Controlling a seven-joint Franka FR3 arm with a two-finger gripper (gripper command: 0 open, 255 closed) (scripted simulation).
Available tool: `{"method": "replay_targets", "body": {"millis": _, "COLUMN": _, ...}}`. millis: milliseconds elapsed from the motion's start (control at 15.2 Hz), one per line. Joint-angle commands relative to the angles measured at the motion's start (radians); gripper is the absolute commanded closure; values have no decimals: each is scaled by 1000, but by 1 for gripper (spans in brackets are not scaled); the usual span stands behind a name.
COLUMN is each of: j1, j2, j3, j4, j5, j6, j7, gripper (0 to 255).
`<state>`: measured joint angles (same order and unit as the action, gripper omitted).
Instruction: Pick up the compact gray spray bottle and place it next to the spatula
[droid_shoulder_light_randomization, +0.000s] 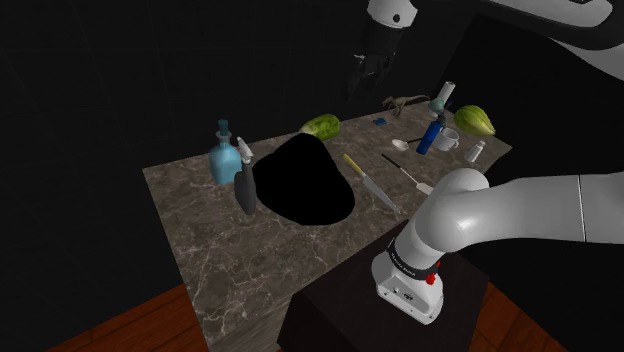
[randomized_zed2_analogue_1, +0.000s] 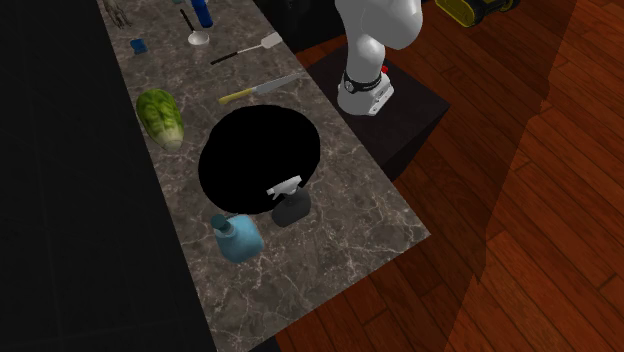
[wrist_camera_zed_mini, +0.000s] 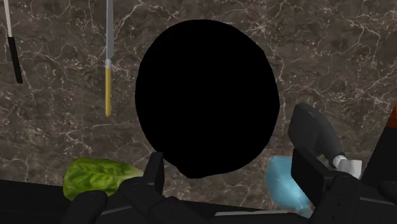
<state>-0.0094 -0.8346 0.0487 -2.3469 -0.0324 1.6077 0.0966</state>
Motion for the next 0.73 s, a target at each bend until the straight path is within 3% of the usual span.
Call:
{"method": "replay_targets", "body": {"millis": 0, "j1": 0, "j2": 0, "j3": 0, "j4": 0, "j5": 0, "j6": 0, "j7": 0, "gripper": 0}}
{"method": "replay_targets", "body": {"millis": 660, "j1": 33, "j2": 241, "j3": 155, "j4": -1, "j5": 92, "j6": 214, "j7": 185, "gripper": 0}}
